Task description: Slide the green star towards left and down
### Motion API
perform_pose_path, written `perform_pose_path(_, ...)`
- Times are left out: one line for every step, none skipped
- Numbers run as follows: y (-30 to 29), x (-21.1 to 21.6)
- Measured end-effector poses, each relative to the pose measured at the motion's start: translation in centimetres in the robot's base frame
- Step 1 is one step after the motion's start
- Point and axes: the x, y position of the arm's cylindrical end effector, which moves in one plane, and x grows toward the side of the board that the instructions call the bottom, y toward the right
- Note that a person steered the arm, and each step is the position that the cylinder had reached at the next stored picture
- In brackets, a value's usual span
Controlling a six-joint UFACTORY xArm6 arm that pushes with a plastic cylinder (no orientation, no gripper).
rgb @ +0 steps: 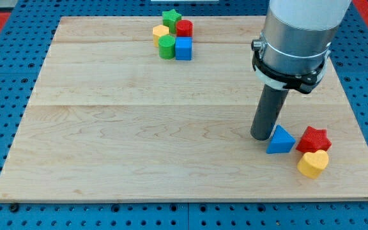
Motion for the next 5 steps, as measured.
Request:
perform_pose_path(0.5, 0.0)
perform_pose_path(0.6, 0.0)
perform_pose_path(0.5, -0.2)
perform_pose_path(0.4, -0.3)
perform_pose_path(0.6, -2.5)
